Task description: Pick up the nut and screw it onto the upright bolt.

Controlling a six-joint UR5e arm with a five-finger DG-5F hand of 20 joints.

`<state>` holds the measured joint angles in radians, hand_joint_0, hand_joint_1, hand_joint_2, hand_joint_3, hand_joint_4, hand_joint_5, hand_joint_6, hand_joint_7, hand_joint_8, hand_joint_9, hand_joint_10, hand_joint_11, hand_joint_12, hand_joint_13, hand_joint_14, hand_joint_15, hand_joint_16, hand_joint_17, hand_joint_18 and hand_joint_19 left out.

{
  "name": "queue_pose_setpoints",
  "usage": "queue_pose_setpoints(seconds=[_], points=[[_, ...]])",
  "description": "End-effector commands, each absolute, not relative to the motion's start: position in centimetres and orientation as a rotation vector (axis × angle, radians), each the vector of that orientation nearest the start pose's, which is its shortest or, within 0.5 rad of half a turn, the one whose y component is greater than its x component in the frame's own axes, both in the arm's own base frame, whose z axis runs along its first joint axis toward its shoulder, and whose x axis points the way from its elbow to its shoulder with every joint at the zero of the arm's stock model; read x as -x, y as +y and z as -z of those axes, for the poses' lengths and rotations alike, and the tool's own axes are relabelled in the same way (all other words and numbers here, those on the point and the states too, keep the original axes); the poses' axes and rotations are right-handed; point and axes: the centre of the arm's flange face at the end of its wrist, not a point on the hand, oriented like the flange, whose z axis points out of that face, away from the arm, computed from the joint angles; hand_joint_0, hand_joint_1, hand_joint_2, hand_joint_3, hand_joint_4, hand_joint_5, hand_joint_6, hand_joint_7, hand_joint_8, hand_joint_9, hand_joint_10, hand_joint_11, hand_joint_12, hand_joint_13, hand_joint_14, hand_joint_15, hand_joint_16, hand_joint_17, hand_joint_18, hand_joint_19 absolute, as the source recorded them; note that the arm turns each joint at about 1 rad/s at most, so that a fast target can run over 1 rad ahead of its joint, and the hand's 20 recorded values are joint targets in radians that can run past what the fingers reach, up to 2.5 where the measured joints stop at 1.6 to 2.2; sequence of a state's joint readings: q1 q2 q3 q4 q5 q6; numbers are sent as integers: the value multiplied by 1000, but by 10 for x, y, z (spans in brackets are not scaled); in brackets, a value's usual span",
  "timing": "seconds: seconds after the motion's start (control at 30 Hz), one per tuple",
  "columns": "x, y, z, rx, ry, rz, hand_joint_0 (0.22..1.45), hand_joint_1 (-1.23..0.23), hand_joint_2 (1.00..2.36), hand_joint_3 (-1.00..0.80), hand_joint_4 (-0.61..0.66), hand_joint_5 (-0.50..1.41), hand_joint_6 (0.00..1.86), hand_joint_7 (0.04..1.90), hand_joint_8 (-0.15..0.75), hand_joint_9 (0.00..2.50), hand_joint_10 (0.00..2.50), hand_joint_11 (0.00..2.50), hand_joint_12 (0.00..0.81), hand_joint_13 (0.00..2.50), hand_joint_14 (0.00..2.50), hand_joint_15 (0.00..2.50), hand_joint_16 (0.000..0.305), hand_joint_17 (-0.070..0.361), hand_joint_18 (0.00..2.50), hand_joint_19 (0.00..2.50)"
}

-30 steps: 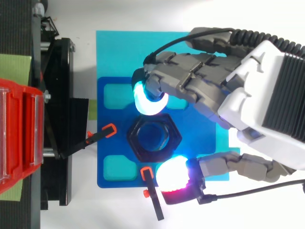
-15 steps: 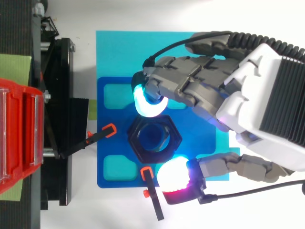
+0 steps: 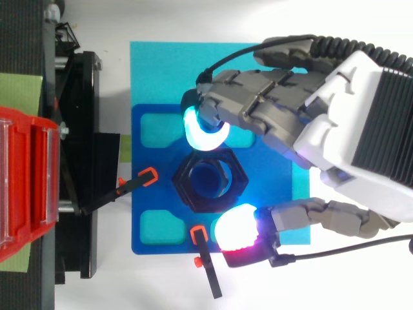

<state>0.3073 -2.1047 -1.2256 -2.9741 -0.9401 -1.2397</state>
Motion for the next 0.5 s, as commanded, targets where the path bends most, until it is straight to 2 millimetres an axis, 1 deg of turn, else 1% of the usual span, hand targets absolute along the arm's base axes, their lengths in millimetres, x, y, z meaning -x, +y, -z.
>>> queue_pose_setpoints(seconds=[0.0,0.23,0.37,0.47], points=[[-707,20,-353,-491,1504,10,588,-734,1000,-500,299,-145,502,1275,355,806,11,346,454,721,3,96,52,117,611,376],[-709,20,-355,-469,1493,28,588,-732,1000,-500,300,-145,501,1272,353,806,11,346,452,727,3,95,51,115,600,385],[-708,22,-341,-471,1479,17,587,-732,1000,-500,299,-144,502,1271,352,807,11,343,451,730,4,98,51,114,573,370],[-710,25,-338,-475,1444,1,587,-730,1000,-500,300,-145,502,1276,353,808,11,339,452,731,4,94,50,112,566,376]])
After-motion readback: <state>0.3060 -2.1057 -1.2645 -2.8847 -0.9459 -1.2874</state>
